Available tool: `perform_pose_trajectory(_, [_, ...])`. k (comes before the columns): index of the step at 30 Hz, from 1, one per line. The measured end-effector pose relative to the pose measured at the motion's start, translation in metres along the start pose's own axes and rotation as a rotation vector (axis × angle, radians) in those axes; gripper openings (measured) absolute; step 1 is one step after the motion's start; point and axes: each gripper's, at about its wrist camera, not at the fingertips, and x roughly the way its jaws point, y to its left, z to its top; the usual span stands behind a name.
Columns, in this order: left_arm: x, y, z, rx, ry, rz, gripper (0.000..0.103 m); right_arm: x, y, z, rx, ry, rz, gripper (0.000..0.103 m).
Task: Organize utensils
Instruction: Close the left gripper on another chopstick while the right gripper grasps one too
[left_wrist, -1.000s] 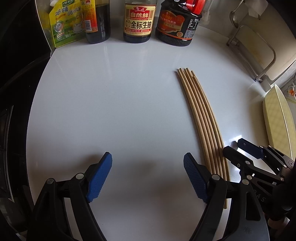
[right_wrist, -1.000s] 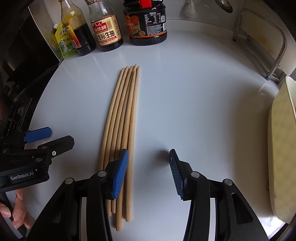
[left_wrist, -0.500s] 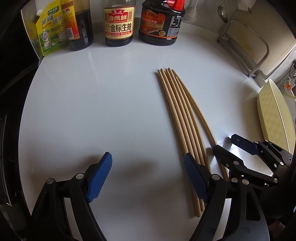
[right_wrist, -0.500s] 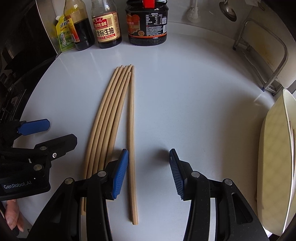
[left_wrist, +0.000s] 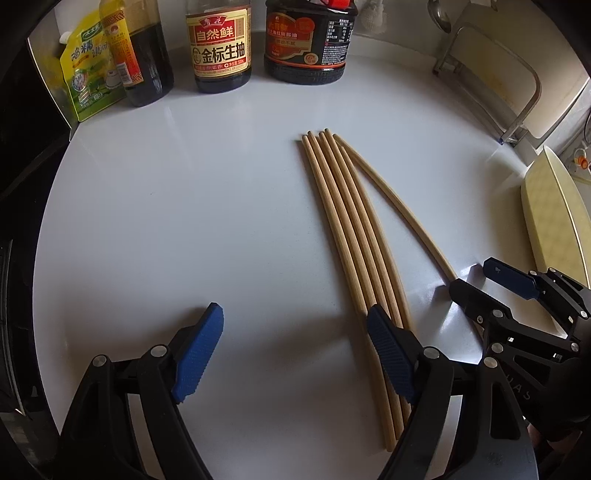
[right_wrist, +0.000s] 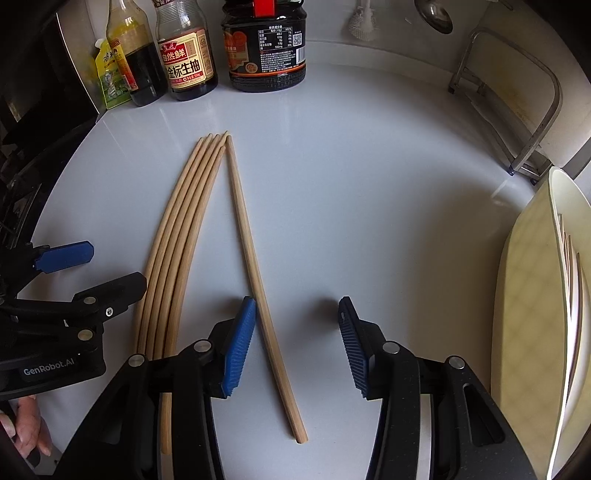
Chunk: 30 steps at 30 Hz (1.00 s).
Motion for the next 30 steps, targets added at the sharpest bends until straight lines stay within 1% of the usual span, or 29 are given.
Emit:
perform_pose_trajectory(7, [0.004,-0.001,0.000,0.017,-0.004,0.073,0.079,0.001,0.000,0.001,-0.003,-0.001,0.000,0.045])
perform_pose_trajectory(15, [0.007,0.006,0.009,0.010,-0.022,0.092,0.083,0.005,0.004,0.010,-0.033,-0.016,0.009,0.045])
perform_pose_trajectory(20, [0.011,0.010,0.018,-0.010,-0.036,0.090,0.083,0.010,0.010,0.019,-0.072,-0.038,0.021,0.045])
perform_pose_trajectory(22, [0.012,0.010,0.021,-0.011,-0.044,0.087,0.080,0.011,0.012,0.022,-0.079,-0.044,0.024,0.045])
perform_pose_trajectory(23, [0.011,0.010,0.022,-0.009,-0.051,0.086,0.077,0.012,0.012,0.023,-0.078,-0.049,0.023,0.044])
perform_pose_trajectory(25, [0.010,0.007,0.024,0.002,-0.062,0.081,0.061,0.012,0.016,0.024,-0.097,-0.055,0.025,0.037])
perform_pose_trajectory(26, [0.009,0.006,0.025,0.007,-0.065,0.077,0.056,0.011,0.017,0.024,-0.109,-0.055,0.027,0.031])
perform_pose_trajectory(28, [0.006,0.003,0.025,0.016,-0.070,0.067,0.034,0.011,0.022,0.023,-0.127,-0.057,0.027,0.019])
perform_pose_trajectory(29, [0.005,0.001,0.024,0.020,-0.070,0.061,0.027,0.010,0.024,0.022,-0.135,-0.056,0.025,0.016])
perform_pose_trajectory(30, [0.005,0.000,0.023,0.025,-0.068,0.051,0.011,0.010,0.026,0.022,-0.143,-0.056,0.019,0.008])
